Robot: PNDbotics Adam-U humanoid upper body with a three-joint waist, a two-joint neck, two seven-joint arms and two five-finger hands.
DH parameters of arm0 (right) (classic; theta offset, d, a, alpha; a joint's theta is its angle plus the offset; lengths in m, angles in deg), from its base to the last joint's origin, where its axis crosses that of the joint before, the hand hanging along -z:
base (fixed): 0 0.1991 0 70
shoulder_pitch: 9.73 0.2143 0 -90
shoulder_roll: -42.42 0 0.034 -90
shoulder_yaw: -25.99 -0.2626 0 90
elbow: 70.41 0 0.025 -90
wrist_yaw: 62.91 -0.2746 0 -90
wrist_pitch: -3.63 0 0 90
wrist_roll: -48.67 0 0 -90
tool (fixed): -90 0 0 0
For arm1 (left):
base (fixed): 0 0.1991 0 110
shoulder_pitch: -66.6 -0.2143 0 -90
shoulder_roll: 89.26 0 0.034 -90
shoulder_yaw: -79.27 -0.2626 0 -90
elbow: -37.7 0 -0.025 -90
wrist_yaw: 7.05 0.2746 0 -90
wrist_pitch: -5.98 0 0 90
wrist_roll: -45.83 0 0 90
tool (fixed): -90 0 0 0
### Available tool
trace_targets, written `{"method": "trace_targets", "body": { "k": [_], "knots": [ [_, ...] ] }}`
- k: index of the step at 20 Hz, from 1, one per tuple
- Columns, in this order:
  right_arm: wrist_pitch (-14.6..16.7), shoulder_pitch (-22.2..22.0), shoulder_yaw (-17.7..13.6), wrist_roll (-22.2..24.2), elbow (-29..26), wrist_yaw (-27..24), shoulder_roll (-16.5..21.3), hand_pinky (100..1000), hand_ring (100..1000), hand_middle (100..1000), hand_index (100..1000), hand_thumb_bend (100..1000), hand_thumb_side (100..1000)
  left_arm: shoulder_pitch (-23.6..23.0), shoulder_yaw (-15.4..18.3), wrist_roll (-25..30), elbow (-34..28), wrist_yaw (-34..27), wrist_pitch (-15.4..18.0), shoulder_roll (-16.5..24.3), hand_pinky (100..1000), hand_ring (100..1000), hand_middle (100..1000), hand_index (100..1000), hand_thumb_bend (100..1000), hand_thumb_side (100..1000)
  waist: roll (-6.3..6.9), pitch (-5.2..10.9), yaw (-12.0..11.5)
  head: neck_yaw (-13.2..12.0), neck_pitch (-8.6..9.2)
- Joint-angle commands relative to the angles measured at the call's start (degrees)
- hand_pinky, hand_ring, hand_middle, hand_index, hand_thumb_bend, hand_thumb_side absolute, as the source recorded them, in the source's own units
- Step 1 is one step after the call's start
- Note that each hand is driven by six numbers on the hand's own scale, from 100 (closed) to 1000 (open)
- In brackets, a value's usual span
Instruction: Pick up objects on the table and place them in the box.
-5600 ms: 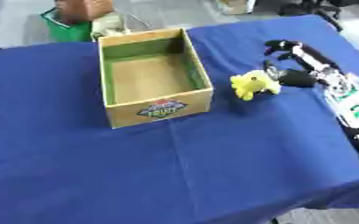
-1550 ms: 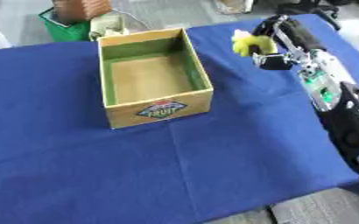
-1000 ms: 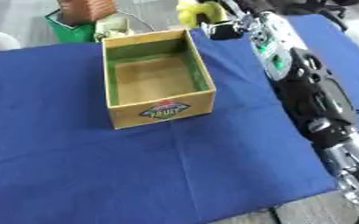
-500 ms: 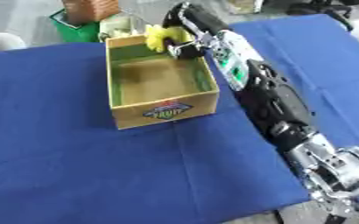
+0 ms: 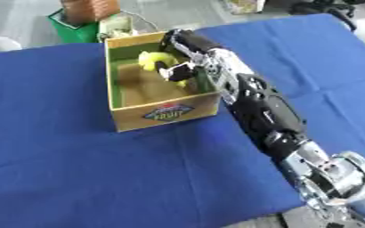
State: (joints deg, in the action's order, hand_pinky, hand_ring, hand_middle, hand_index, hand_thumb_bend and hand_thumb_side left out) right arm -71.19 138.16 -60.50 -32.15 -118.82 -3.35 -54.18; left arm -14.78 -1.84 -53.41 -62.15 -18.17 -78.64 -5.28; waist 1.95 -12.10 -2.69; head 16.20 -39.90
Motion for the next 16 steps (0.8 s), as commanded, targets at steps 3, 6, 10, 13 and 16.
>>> {"method": "trace_targets", "body": {
  "k": [3,6,10,13,16],
  "knots": [
    [-1.1,-0.2,-1.6,1.0,-5.8,-3.0,3.4,818,932,844,930,213,460,0.6,0.2,0.0,-0.7,-0.2,0.1,0.5,474,403,454,609,793,186,-0.12,0.69,0.3,-0.4,0.08],
    [-1.7,-1.7,-2.6,0.2,-9.9,-6.3,6.2,809,923,814,918,155,420,0.6,0.4,-0.2,-0.7,-0.1,0.2,0.5,475,403,454,609,792,186,-0.38,0.63,0.5,-0.7,0.08],
    [-3.0,-4.8,-4.0,-2.9,-15.3,-13.5,10.9,781,894,753,886,100,320,0.6,0.7,-0.5,-0.7,0.0,0.2,0.7,474,403,454,609,792,186,-0.66,0.62,1.0,-1.2,-0.08],
    [-4.2,-7.8,-5.4,-6.4,-18.2,-18.9,14.1,768,879,721,863,100,291,0.6,0.8,-0.6,-0.8,0.1,0.2,0.7,475,403,454,609,792,186,-0.76,0.62,1.4,-1.7,-0.13],
    [-5.8,-10.7,-7.0,-10.1,-20.0,-24.2,16.3,754,872,686,834,100,293,0.6,0.8,-0.7,-0.8,0.1,0.2,0.8,474,403,454,609,792,186,-0.67,0.58,1.6,-2.0,-0.12]
  ]
}}
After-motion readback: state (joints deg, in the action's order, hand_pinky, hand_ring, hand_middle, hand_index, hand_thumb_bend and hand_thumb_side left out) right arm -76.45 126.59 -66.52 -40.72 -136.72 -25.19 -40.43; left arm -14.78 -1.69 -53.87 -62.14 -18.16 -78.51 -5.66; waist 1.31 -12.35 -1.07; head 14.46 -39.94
